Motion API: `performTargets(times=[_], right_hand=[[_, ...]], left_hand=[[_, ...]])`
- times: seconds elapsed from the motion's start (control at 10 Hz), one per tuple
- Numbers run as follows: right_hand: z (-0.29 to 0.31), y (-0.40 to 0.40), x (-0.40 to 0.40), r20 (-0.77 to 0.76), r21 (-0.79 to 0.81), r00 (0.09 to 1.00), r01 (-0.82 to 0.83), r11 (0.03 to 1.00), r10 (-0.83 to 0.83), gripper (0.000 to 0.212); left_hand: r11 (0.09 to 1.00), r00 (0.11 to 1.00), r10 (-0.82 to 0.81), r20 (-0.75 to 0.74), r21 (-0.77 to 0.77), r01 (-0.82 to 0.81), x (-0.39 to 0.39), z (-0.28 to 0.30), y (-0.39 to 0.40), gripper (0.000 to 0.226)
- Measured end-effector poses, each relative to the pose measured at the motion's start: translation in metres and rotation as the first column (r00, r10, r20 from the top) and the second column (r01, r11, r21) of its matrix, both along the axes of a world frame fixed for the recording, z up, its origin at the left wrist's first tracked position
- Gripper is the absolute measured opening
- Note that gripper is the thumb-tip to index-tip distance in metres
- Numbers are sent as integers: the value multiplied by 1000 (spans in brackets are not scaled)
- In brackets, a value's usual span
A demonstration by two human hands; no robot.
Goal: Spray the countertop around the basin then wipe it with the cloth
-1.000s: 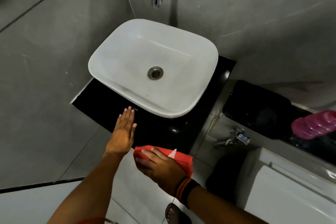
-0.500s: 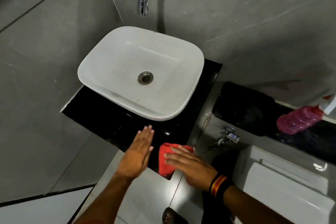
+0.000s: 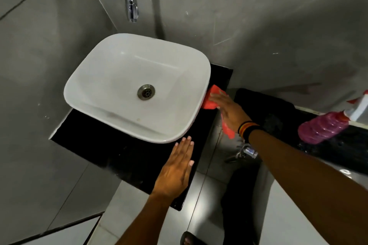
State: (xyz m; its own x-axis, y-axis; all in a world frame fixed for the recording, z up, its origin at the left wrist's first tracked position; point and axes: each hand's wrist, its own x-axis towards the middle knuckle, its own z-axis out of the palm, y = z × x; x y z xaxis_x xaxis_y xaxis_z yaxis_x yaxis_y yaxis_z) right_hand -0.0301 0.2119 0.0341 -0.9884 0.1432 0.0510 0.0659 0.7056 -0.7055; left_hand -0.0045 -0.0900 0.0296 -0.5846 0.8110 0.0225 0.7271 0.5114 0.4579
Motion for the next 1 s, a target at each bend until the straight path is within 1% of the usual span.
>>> performTargets(times=[0.1, 0.2, 0.3, 0.4, 0.5, 0.6, 0.7, 0.8, 0.9, 1.0], right_hand=[[-6, 25, -29, -5, -19, 997, 72, 997, -72, 42], [-9, 35, -52, 18, -74, 980, 199, 977, -198, 43], [-10, 25, -55, -35, -211, 898, 423, 881, -439, 50], [-20, 7, -33, -65, -324, 645, 708, 627, -762, 58], [-40, 3, -20, -1, -241, 478, 852, 464, -878, 55], [-65, 12, -25, 236, 20, 522, 841, 541, -820, 57], [-80, 24, -26, 469, 181, 537, 719, 671, -702, 62], [-75, 30, -16, 473, 214, 598, 635, 743, -647, 64], [-51, 25, -2, 352, 224, 667, 621, 751, -657, 63], [-23, 11, 24, 152, 227, 788, 560, 797, -597, 62]], left_hand=[[1000, 1000, 26, 8, -8, -25, 0, -9, 1, 57], [999, 1000, 24, 9, -31, -24, -2, -15, 1, 58], [999, 999, 20, 35, -43, -19, -4, -17, 0, 58], [999, 999, 17, 34, -33, -15, -3, -19, -1, 59], [1000, 1000, 6, 24, -13, -6, -3, -21, -2, 60], [1000, 1000, 3, 1, -10, -3, -5, -22, 0, 58], [1000, 1000, -13, 17, 19, 13, -6, -21, 1, 58], [999, 999, -32, 9, 37, 32, -8, -18, 0, 58], [999, 996, -24, -83, 21, 26, -9, -12, 5, 55], [999, 995, -33, -96, -13, 32, 7, 4, 21, 61]])
